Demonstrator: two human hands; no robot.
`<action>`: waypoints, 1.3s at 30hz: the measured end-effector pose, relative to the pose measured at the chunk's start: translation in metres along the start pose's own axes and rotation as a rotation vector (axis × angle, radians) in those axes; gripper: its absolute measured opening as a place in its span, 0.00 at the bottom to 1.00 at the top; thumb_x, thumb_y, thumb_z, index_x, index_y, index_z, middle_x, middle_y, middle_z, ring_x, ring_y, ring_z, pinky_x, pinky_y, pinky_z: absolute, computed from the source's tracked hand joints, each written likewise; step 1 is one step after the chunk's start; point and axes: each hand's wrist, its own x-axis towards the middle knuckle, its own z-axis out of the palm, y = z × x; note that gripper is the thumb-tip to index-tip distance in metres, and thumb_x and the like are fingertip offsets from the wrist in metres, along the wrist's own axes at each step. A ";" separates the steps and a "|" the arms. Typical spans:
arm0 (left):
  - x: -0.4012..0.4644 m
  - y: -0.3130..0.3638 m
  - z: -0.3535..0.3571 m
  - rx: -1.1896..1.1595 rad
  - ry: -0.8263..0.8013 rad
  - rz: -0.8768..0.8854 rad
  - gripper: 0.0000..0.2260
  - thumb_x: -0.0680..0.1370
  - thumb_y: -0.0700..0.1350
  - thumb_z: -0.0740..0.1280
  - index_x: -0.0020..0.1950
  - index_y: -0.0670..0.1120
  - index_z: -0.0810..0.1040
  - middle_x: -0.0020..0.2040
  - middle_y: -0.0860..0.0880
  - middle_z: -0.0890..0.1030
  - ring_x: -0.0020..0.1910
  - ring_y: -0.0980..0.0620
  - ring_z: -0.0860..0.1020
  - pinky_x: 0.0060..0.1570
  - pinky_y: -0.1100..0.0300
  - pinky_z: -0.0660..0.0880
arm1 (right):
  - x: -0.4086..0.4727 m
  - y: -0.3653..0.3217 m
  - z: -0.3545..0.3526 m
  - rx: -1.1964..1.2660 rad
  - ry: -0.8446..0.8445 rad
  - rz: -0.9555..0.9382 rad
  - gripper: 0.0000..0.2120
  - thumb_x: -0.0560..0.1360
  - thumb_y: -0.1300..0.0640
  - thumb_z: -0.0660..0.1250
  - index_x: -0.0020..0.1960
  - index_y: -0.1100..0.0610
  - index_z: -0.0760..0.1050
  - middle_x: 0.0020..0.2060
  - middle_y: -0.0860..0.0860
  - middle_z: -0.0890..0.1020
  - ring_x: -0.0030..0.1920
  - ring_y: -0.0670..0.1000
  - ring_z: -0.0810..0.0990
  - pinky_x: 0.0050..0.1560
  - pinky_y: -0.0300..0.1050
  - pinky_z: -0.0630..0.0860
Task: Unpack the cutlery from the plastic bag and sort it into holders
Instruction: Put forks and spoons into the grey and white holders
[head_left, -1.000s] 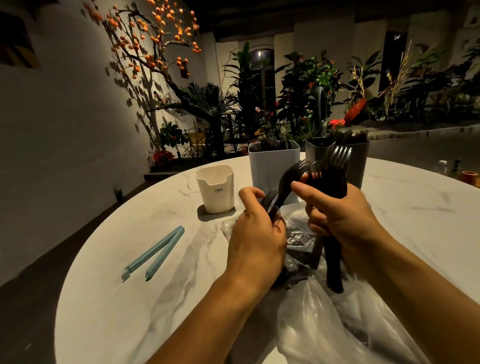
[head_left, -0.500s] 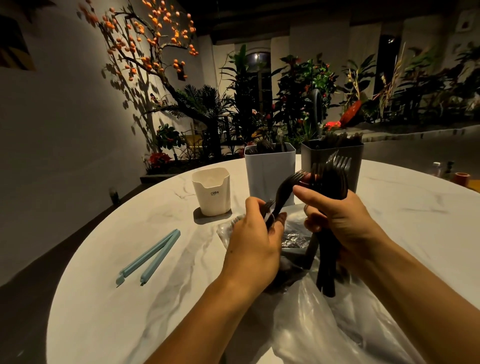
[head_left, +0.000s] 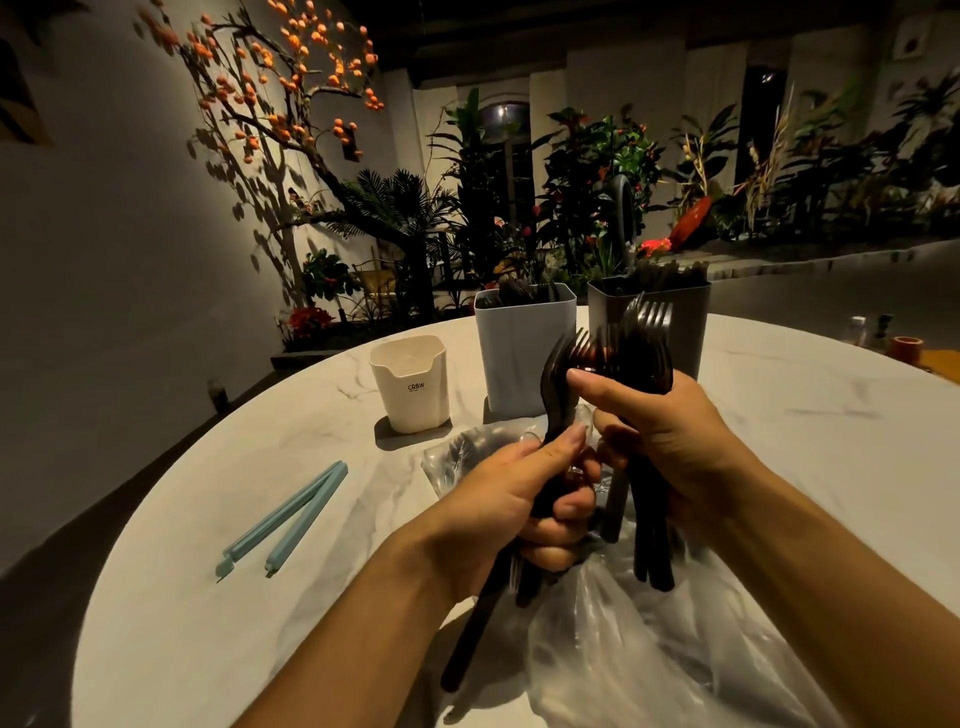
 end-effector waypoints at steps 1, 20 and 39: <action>-0.001 0.000 -0.001 0.008 -0.014 -0.023 0.15 0.80 0.57 0.61 0.47 0.45 0.74 0.31 0.50 0.67 0.25 0.57 0.61 0.23 0.67 0.60 | 0.000 0.000 -0.001 -0.005 -0.004 0.009 0.11 0.72 0.55 0.74 0.49 0.61 0.78 0.24 0.45 0.75 0.24 0.43 0.73 0.27 0.38 0.72; 0.003 -0.004 -0.007 0.205 0.115 -0.044 0.12 0.82 0.52 0.63 0.45 0.46 0.69 0.31 0.50 0.65 0.27 0.56 0.62 0.28 0.64 0.61 | 0.005 0.006 -0.003 -0.060 0.067 0.073 0.25 0.68 0.51 0.76 0.55 0.69 0.78 0.24 0.47 0.72 0.24 0.43 0.68 0.26 0.35 0.69; 0.006 -0.010 -0.005 0.331 0.131 -0.038 0.09 0.83 0.49 0.61 0.49 0.44 0.70 0.33 0.49 0.65 0.31 0.53 0.62 0.29 0.63 0.60 | 0.014 -0.011 -0.021 0.240 0.443 -0.037 0.10 0.79 0.51 0.67 0.49 0.59 0.77 0.36 0.50 0.77 0.29 0.43 0.71 0.26 0.35 0.70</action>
